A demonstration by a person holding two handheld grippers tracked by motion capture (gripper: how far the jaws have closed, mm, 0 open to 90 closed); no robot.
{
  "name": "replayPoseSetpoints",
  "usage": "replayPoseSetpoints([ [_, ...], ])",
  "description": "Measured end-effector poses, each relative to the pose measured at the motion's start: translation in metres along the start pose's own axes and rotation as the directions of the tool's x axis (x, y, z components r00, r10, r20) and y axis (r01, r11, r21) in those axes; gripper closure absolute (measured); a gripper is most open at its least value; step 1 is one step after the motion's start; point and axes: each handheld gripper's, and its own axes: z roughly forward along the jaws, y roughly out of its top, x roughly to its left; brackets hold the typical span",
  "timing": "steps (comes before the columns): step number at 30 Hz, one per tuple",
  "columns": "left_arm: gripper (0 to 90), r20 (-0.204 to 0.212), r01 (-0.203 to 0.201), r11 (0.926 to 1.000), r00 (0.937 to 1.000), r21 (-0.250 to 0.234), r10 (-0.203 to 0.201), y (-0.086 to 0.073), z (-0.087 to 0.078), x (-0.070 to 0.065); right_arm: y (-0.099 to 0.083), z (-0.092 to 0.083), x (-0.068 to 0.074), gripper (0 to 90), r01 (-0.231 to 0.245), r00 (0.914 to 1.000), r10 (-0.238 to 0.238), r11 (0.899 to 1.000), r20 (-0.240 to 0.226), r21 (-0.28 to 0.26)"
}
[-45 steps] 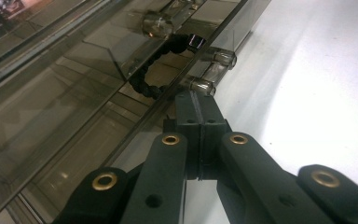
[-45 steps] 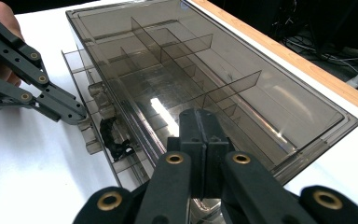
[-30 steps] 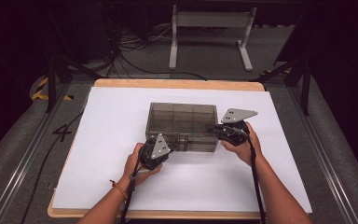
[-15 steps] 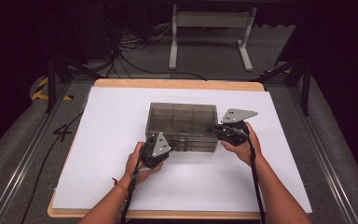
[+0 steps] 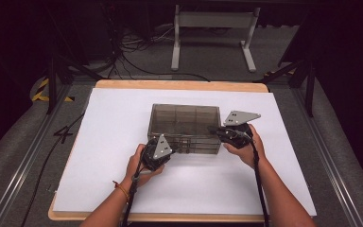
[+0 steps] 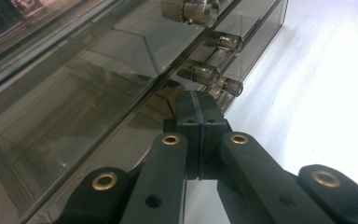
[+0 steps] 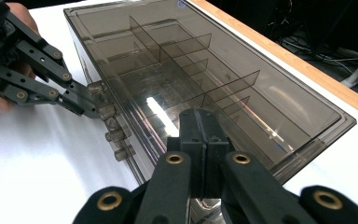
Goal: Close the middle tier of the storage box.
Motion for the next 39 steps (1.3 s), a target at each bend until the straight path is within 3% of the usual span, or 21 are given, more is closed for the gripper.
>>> replayPoseSetpoints([
  [22, 89.8, 0.02, -0.015, 0.9995, 0.9997, 0.027, 0.014, -0.005, -0.017, 0.005, 0.001, -0.006, 0.004, 90.0, 0.027, 0.9989, -0.028, 0.999, 0.038, 0.027],
  [39, 89.8, 0.015, -0.007, 0.9999, 0.9999, 0.008, 0.006, -0.009, -0.033, 0.011, 0.0, -0.01, 0.005, 90.0, 0.042, 0.9976, -0.044, 0.998, 0.054, 0.046],
])
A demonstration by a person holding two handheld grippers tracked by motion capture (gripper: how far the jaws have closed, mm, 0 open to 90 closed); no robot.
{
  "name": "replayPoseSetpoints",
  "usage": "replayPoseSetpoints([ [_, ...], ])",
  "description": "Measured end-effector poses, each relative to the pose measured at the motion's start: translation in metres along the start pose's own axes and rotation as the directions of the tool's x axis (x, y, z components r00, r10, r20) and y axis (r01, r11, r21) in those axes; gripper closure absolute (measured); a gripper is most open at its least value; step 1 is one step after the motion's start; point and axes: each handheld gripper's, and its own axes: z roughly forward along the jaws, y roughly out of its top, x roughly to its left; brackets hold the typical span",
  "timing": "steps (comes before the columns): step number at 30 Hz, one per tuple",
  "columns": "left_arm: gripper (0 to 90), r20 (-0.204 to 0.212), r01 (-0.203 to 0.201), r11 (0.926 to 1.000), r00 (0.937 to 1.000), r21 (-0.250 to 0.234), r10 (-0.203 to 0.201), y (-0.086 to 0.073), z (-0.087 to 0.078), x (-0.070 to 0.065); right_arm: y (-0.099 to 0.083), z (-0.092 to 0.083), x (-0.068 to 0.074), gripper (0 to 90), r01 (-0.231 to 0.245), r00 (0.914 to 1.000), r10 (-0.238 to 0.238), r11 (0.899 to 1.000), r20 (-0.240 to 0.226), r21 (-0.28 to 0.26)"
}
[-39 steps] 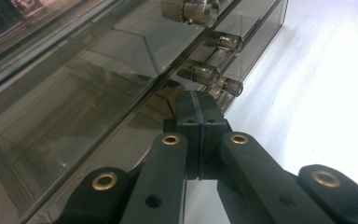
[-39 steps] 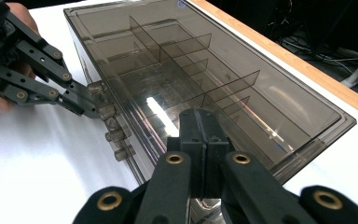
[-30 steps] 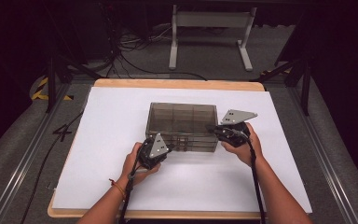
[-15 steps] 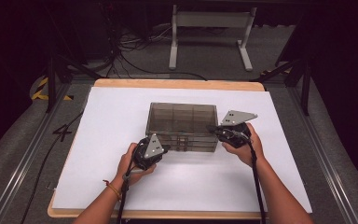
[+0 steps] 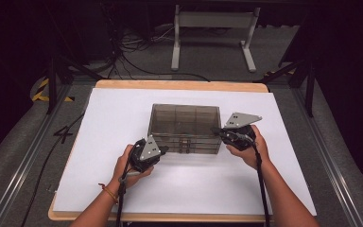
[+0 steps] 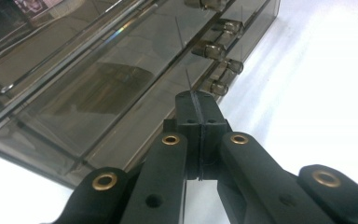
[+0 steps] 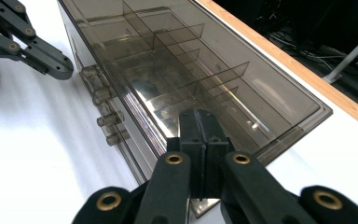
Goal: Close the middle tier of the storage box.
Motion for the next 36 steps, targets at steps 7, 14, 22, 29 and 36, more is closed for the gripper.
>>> replayPoseSetpoints([
  [7, 89.0, -0.002, 0.007, 1.0, 1.0, 0.003, -0.007, -0.006, -0.008, 0.002, -0.004, -0.005, -0.002, 89.5, -0.006, 1.0, 0.006, 1.0, 0.006, -0.005],
  [14, 88.2, -0.01, 0.006, 0.9999, 0.9999, 0.013, -0.006, -0.011, -0.02, 0.007, -0.005, -0.016, -0.002, 89.0, 0.002, 0.9998, -0.002, 1.0, 0.02, -0.019],
  [22, 86.3, -0.017, 0.013, 0.9997, 0.9998, 0.02, -0.013, -0.02, -0.034, 0.012, -0.01, -0.033, -0.001, 87.7, 0.005, 0.9996, -0.004, 1.0, 0.027, -0.031],
  [29, 82.5, -0.024, 0.021, 0.9993, 0.9995, 0.031, -0.02, -0.028, -0.043, 0.017, -0.012, -0.045, 0.004, 85.6, 0.034, 0.9982, -0.033, 0.999, 0.051, -0.03],
  [36, 76.5, -0.023, 0.014, 0.9984, 0.9997, 0.056, -0.012, -0.035, -0.053, 0.019, -0.023, -0.05, 0.009, 81.3, 0.053, 0.9963, -0.053, 0.999, 0.068, 0.006],
])
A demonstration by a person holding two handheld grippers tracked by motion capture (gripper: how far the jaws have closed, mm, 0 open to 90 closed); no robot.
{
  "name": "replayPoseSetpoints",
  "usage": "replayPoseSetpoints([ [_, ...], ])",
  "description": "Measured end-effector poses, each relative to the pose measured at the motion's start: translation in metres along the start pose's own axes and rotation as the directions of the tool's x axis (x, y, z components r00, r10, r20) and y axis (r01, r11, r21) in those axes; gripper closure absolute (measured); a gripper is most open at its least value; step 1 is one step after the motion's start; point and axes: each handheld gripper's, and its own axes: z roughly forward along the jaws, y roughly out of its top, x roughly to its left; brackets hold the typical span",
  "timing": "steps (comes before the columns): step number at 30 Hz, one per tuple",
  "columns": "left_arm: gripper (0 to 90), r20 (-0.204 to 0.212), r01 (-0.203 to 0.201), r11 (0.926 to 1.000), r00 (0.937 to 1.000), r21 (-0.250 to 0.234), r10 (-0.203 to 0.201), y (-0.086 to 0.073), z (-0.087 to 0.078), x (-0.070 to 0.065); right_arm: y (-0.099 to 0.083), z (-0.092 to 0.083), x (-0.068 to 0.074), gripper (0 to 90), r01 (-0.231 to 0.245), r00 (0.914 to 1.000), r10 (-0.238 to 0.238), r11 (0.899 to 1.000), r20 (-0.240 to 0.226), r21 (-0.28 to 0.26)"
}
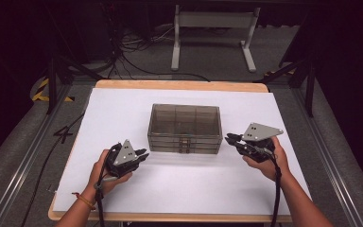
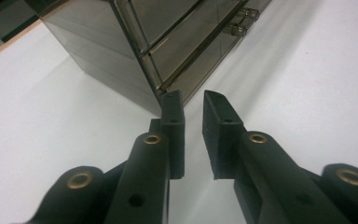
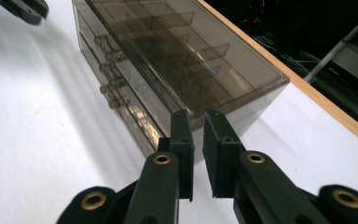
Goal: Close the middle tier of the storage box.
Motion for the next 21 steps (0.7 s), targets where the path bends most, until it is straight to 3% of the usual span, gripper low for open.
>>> replayPoseSetpoints([
  [3, 71.3, 0.0, -0.007, 0.9997, 1.0, 0.024, 0.007, -0.005, -0.003, 0.001, -0.008, -0.005, 0.002, 79.2, 0.005, 1.0, -0.005, 1.0, 0.008, 0.007],
  [9, 62.8, -0.015, 0.016, 0.9991, 0.9998, 0.038, -0.015, -0.018, -0.01, 0.006, -0.028, -0.014, 0.001, 73.6, -0.018, 0.9995, 0.018, 1.0, 0.028, 0.011],
  [17, 47.4, -0.041, 0.044, 0.9972, 0.9983, 0.06, -0.041, -0.033, -0.018, 0.012, -0.059, -0.023, -0.006, 64.5, -0.076, 0.9961, 0.074, 0.996, 0.048, 0.038],
  [20, 42.3, -0.061, 0.055, 0.9968, 0.9968, 0.058, -0.051, -0.036, -0.022, 0.013, -0.072, -0.028, -0.007, 62.3, -0.104, 0.994, 0.103, 0.994, 0.035, 0.022],
  [21, 36.6, -0.062, 0.063, 0.9962, 0.9963, 0.06, -0.06, -0.037, -0.024, 0.013, -0.076, -0.03, -0.007, 60.9, -0.105, 0.9938, 0.104, 0.994, 0.039, 0.023],
])
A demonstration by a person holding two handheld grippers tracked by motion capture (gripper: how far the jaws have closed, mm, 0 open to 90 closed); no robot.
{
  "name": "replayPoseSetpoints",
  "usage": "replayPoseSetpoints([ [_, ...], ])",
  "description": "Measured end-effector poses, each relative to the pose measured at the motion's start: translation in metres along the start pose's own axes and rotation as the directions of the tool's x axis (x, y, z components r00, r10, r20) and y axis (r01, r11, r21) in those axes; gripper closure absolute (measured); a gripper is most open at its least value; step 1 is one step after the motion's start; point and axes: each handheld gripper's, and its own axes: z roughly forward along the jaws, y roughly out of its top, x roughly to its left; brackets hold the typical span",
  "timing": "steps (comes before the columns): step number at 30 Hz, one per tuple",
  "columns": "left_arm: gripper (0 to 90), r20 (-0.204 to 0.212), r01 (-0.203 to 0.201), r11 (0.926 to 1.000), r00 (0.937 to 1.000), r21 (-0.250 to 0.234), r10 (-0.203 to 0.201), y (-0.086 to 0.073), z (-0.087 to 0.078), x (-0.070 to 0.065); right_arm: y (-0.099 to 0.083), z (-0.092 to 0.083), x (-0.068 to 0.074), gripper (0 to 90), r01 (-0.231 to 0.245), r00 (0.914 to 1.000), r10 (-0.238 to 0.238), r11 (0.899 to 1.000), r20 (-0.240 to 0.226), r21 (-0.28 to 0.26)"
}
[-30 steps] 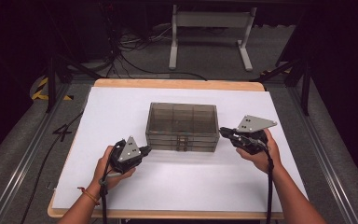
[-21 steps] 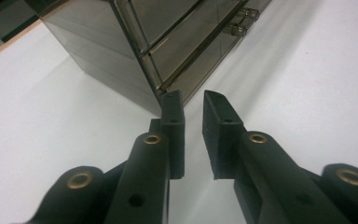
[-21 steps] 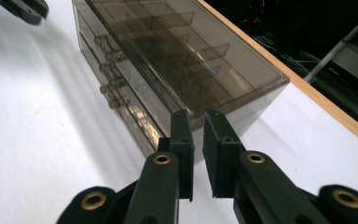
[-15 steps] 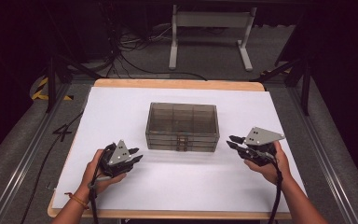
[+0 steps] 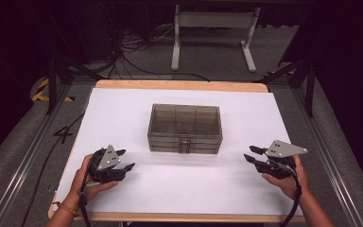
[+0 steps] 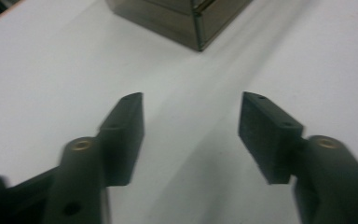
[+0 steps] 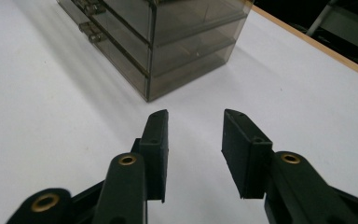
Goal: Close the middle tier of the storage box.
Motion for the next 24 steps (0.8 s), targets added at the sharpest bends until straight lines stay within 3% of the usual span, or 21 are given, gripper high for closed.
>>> replayPoseSetpoints([
  [4, 32.1, -0.004, 0.014, 0.9999, 0.9999, -0.001, -0.014, -0.006, -0.004, 0.002, -0.015, -0.004, -0.005, 55.2, -0.05, 0.9987, 0.05, 0.999, 0.002, -0.001],
  [7, 28.6, 0.003, 0.028, 0.9995, 0.9996, -0.013, -0.028, -0.009, -0.008, 0.004, -0.024, -0.006, -0.007, 49.1, -0.063, 0.998, 0.063, 0.998, 0.001, -0.004],
  [11, 20.7, 0.019, 0.037, 0.9993, 0.9991, -0.003, -0.037, -0.015, -0.013, 0.008, -0.044, -0.012, -0.013, 41.1, -0.129, 0.9914, 0.129, 0.992, 0.023, -0.009],
  [15, 15.1, 0.045, 0.063, 0.998, 0.997, -0.007, -0.063, -0.019, -0.015, 0.012, -0.057, -0.017, -0.016, 36.8, -0.148, 0.9877, 0.148, 0.989, 0.051, -0.004],
  [18, 12.0, 0.058, 0.082, 0.9966, 0.995, -0.009, -0.081, -0.023, -0.016, 0.014, -0.07, -0.021, -0.019, 30.3, -0.198, 0.9773, 0.199, 0.98, 0.073, -0.017],
  [20, 10.8, 0.06, 0.089, 0.996, 0.9944, -0.014, -0.088, -0.025, -0.016, 0.015, -0.073, -0.021, -0.02, 28.6, -0.205, 0.9759, 0.205, 0.979, 0.075, -0.009],
  [23, 9.9, 0.078, 0.141, 0.9892, 0.9873, -0.04, -0.138, -0.038, -0.02, 0.017, -0.083, -0.022, -0.02, 23.5, -0.225, 0.9701, 0.225, 0.974, 0.09, -0.017],
  [24, 9.5, 0.069, 0.138, 0.9895, 0.9885, -0.043, -0.135, -0.04, -0.022, 0.017, -0.085, -0.022, -0.02, 21.3, -0.236, 0.9669, 0.238, 0.971, 0.091, -0.03],
])
